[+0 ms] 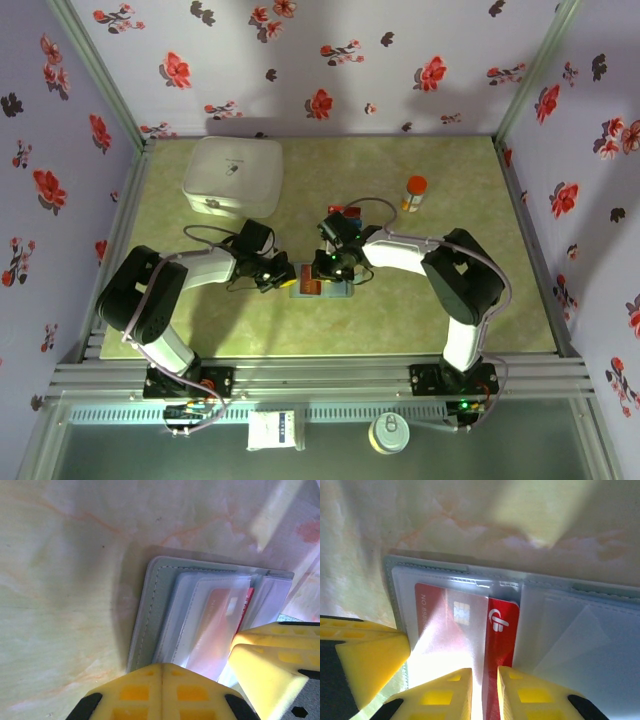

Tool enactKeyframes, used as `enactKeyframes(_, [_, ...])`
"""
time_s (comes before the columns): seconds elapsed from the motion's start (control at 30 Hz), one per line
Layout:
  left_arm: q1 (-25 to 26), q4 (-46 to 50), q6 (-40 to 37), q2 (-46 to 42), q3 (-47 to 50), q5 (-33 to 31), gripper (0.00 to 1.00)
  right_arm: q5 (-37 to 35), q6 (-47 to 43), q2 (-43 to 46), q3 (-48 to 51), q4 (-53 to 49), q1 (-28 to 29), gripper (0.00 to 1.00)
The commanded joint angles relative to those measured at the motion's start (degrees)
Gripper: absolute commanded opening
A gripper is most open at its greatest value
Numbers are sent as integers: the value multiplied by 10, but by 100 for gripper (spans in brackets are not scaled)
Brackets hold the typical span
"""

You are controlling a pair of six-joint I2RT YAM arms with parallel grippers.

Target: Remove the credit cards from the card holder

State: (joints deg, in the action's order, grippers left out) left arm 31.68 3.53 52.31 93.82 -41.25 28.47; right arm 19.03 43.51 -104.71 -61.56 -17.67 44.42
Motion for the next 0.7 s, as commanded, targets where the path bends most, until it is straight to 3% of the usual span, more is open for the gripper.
enactKeyframes(0.0, [4,21,-7,4,-3,-12,0,-15,-10,21,-5,-16,3,22])
enactKeyframes(0.27, [7,46,-11,-26,-27,-12,0,-13,-2,46,5,-2,3,22])
enactKeyframes(0.67, [26,69,-26,7,-52,-26,0,-11,4,49,15,-2,2,25])
